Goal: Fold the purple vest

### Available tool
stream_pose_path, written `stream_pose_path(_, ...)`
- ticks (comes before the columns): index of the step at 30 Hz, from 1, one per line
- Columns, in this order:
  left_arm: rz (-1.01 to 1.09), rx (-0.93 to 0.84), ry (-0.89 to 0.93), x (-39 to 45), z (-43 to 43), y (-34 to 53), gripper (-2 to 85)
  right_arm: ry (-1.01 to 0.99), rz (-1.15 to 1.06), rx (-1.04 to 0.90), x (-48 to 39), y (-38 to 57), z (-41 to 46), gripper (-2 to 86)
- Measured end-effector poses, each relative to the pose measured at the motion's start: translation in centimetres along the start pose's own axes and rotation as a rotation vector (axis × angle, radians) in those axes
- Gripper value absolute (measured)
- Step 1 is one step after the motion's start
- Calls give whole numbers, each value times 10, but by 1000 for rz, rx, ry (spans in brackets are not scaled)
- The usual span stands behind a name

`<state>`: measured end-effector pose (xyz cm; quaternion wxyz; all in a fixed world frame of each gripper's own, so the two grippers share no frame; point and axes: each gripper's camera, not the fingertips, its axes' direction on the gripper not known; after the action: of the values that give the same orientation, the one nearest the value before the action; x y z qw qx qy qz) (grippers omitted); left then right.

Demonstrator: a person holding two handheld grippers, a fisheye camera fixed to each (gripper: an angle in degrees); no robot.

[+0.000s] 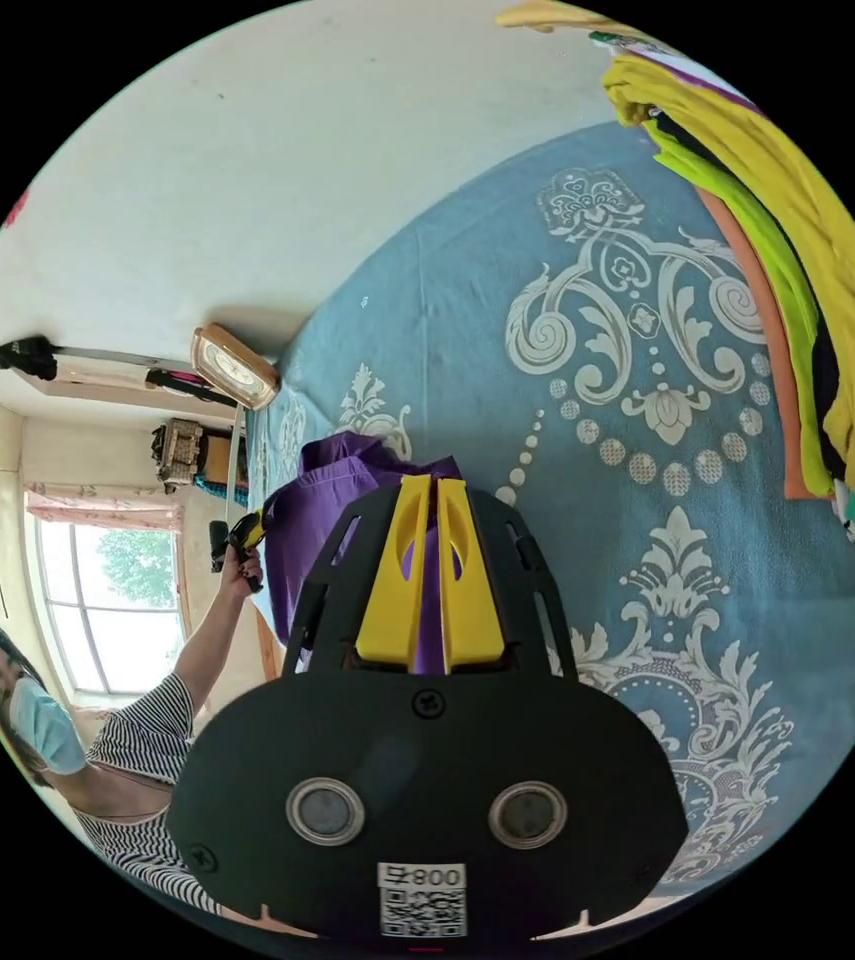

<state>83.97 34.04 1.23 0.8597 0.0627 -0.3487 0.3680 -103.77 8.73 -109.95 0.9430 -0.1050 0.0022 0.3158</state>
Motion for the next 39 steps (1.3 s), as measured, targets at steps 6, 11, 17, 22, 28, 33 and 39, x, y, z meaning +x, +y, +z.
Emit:
stream_pose_path(6, 8, 59, 141, -11, 3, -8, 80, -104, 8, 115, 10, 15, -11, 12)
stream_pose_path(11, -6, 137, 182, -14, -7, -14, 85, -121, -7, 194, -5, 25, -16, 8)
stream_pose_path(17, 64, 285, 166, 9, -21, -7, 51, -26, -148, 171, -63, 33, 11, 2)
stream_pose_path(22, 279, 29, -101, 67, 36, -5, 11, 382, -336, 26, -130, 35, 89, 0)
stream_pose_path(28, 344, -57, -429, 82, 91, -9, 3, 778, -441, -4, -155, 44, 172, -3)
stream_pose_path(33, 352, -21, -419, 98, 79, 2, 2, 764, -441, -34, -166, 42, 171, -1)
stream_pose_path(39, 382, -44, -528, 99, 84, 9, 2, 657, -344, -41, -147, 27, 171, -2)
